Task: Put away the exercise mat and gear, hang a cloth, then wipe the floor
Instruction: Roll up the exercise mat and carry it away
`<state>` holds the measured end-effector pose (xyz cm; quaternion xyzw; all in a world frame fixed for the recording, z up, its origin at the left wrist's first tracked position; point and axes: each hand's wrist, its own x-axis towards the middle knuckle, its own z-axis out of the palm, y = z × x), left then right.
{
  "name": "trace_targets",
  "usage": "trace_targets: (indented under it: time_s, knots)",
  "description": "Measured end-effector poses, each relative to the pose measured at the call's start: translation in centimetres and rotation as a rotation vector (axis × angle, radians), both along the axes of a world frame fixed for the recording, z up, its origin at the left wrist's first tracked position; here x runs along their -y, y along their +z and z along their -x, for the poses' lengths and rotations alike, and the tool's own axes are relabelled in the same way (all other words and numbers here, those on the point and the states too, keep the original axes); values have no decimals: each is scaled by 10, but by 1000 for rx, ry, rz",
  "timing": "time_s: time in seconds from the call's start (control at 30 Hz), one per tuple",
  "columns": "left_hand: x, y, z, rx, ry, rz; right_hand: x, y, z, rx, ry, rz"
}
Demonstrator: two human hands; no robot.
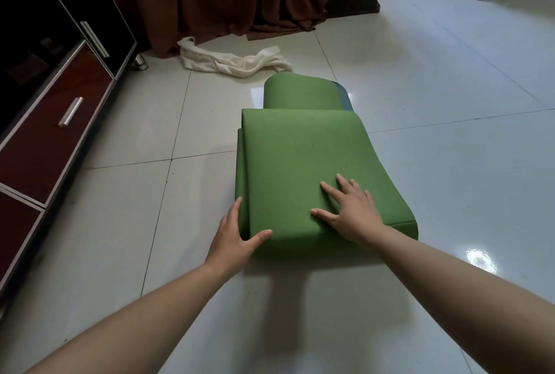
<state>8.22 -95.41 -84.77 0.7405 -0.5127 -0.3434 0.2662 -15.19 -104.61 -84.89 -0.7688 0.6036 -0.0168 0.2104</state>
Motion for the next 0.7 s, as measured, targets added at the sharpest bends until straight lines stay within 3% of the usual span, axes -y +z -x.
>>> trace_targets:
  time_s: [0.2,0.5,0.7]
  knots:
    - [0,2,13,35,23,71,-28,-2,22,-14,291,18]
    - [-2,3,19,-86,18,13,-27,-13,15,-17,245,39]
    - [3,8,23,-120,50,75,-30,-8,18,-9,223,85]
